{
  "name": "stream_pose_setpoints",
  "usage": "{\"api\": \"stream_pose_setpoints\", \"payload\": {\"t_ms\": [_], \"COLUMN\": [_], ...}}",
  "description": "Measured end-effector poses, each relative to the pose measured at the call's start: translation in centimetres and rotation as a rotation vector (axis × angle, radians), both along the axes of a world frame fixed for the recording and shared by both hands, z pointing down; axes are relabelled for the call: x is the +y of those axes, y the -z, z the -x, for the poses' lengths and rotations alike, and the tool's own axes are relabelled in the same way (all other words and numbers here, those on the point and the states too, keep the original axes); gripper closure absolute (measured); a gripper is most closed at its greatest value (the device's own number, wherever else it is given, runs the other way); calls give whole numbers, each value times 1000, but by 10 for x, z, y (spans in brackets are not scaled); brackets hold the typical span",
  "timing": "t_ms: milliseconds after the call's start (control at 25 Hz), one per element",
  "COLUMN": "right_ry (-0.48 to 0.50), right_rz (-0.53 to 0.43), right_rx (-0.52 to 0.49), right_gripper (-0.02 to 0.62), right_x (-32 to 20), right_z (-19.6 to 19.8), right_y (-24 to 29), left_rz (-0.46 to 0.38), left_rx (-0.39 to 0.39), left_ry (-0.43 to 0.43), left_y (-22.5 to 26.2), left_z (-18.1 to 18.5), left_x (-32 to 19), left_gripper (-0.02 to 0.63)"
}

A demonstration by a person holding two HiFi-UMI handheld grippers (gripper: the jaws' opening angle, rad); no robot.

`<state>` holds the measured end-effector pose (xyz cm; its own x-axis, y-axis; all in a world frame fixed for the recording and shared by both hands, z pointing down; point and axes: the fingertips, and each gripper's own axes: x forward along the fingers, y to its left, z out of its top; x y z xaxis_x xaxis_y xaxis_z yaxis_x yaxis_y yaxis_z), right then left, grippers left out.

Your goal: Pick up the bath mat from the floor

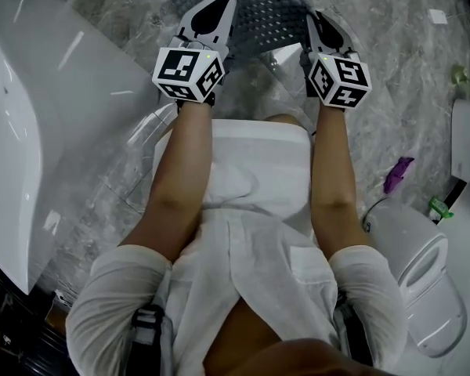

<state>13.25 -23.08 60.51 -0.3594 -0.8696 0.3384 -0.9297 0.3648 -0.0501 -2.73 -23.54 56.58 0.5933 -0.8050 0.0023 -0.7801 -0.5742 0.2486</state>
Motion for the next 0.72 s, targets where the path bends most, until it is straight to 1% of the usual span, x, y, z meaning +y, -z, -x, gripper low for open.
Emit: {"api": "stream_pose_setpoints", "payload": {"t_ms": [160, 320, 400, 520, 560, 600, 640, 680, 720], "right_ry": [-82, -202, -217, -205, -201, -194, -185, -171, -155], "right_rz": [-123, -233, -277, -323, -333, -339, -343, -345, -346], "right_rx": [-34, -126, -157, -184, -189, -189, -186, -181, -179], "right_gripper": [538, 540, 540, 540, 540, 540, 540, 540, 540], "right_x": [-16, -17, -16, -14, -13, -11, -10, -9, -8], "right_z": [1, -5, -5, -6, -7, -8, -8, -7, -5], "right_y": [58, 106, 123, 141, 145, 148, 151, 154, 157], "left_rz": [-11, -20, -35, -70, -83, -95, -106, -115, -116], "left_rx": [12, 37, 32, 11, -8, -39, -85, -142, -202], "left_ry": [11, 46, 38, 22, 16, 10, 7, 12, 28], "left_y": [2, 9, 14, 24, 26, 27, 26, 23, 18], "left_z": [2, 8, 5, -1, -6, -12, -19, -25, -28], "left_x": [-1, 0, 3, 7, 8, 9, 9, 9, 7], "left_gripper": [583, 583, 583, 574, 530, 418, 336, 299, 248]}}
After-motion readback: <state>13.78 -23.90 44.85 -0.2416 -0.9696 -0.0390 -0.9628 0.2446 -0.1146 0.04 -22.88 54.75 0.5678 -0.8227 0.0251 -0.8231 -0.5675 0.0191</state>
